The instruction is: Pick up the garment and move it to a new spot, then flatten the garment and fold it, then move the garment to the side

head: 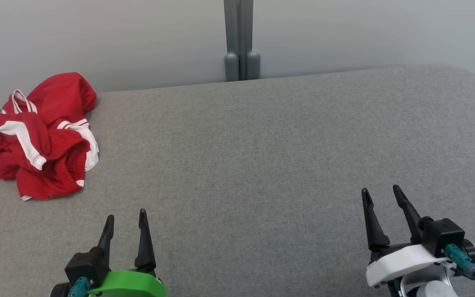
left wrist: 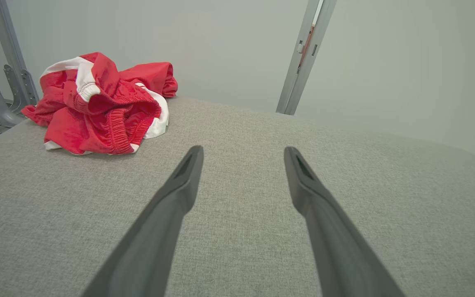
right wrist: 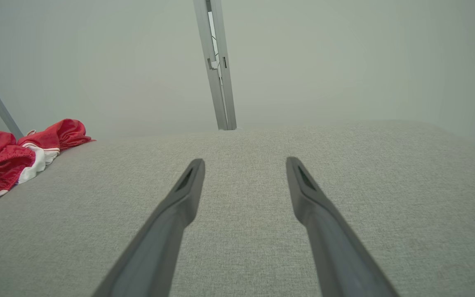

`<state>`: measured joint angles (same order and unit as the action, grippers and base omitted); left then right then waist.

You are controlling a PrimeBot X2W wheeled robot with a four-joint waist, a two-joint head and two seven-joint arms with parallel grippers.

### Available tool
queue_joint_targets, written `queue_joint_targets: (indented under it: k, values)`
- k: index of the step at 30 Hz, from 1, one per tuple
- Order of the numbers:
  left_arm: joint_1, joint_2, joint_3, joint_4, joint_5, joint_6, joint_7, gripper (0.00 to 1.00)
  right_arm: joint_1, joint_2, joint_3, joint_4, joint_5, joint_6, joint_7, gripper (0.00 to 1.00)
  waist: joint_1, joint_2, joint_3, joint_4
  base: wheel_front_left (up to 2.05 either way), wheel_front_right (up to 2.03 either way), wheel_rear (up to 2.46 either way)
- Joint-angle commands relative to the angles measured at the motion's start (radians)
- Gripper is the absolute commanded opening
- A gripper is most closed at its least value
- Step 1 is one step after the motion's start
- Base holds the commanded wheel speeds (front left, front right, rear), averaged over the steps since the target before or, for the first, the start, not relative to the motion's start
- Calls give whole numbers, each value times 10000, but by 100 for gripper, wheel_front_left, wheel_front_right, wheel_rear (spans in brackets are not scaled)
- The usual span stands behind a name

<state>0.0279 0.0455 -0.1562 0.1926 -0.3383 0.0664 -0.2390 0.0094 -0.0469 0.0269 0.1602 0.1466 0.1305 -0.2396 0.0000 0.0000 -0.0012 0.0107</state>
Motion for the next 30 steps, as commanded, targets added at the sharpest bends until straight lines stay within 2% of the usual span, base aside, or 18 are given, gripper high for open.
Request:
queue_joint_targets:
  k: [1,12,30]
  values:
    - [122,74,-1,-2,255,70,-92,100,78,-48,20,-57,-252,3,-88,100,0,0,-1,5,0,0,0]
    - [171,80,-44,179,750,140,-291,100,132,-56,46,-79,-995,2,-280,100,0,0,-7,15,0,0,0]
    - [102,79,37,339,543,38,-258,100,145,-53,-2,-38,-930,2,-270,100,0,0,-28,16,0,0,0]
